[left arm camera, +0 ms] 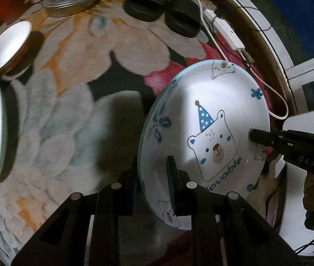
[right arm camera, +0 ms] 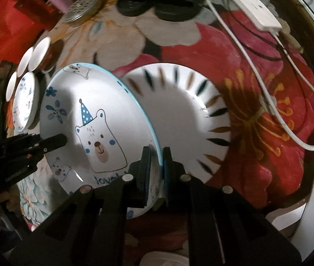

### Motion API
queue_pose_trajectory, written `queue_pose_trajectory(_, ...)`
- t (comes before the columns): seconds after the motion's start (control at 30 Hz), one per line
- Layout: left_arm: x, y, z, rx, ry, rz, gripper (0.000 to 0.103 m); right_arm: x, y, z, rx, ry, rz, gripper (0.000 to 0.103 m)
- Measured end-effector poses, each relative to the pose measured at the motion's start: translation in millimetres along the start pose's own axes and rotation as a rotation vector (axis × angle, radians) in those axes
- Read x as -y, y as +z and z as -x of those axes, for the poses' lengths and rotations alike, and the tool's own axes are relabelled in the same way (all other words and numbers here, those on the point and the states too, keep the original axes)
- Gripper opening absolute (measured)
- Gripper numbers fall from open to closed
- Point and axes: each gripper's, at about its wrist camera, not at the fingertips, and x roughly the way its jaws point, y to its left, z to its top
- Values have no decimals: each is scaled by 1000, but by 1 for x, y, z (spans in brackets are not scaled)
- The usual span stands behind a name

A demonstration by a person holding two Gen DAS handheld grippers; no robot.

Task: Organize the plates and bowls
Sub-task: 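Lower the bear plate onto the leaf-pattern plate and open the left tool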

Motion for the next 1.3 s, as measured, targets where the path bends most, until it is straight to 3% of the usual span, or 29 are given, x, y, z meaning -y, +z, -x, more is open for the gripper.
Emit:
queue_pose_trajectory(0.43, 34, 23, -47, -24, 15, 7, 21, 67, 1, -28, -20, 16, -137, 12)
queue_pose_trajectory(0.77, 48, 31, -61, -13, 77, -39, 21, 77, 2, -38, -4, -18, -128, 12)
queue_pose_trajectory(0.93, 41, 34, -60, -14, 63, -20, 20, 78, 5, -30, 21, -29, -115, 14)
queue_pose_trajectory(1.03, 47, 34, -50, 32, 85, -53, 22, 79, 6, -24, 46, -30, -118, 14)
queue_pose_trajectory(1.13, 49, 35, -41, 61, 80, -61, 48, 77, 7, -19, 58, -23, -124, 14)
queue_pose_trajectory(1.17, 49, 35, -37, 75, 81, -62, 68, 75, 8, -18, 59, -24, -124, 14)
queue_pose_trajectory(1.2, 49, 34, -33, 93, 79, -63, 80, 74, 8, -16, 59, -28, -122, 14)
queue_pose_trajectory(1.23, 48, 33, -29, 109, 81, -65, 84, 71, 9, -15, 63, -38, -114, 14)
queue_pose_trajectory(1.27, 47, 33, -26, 117, 87, -67, 94, 68, 9, -13, 69, -42, -107, 21)
queue_pose_trajectory(1.3, 45, 32, -23, 120, 94, -67, 102, 65, 8, -10, 77, -48, -99, 44)
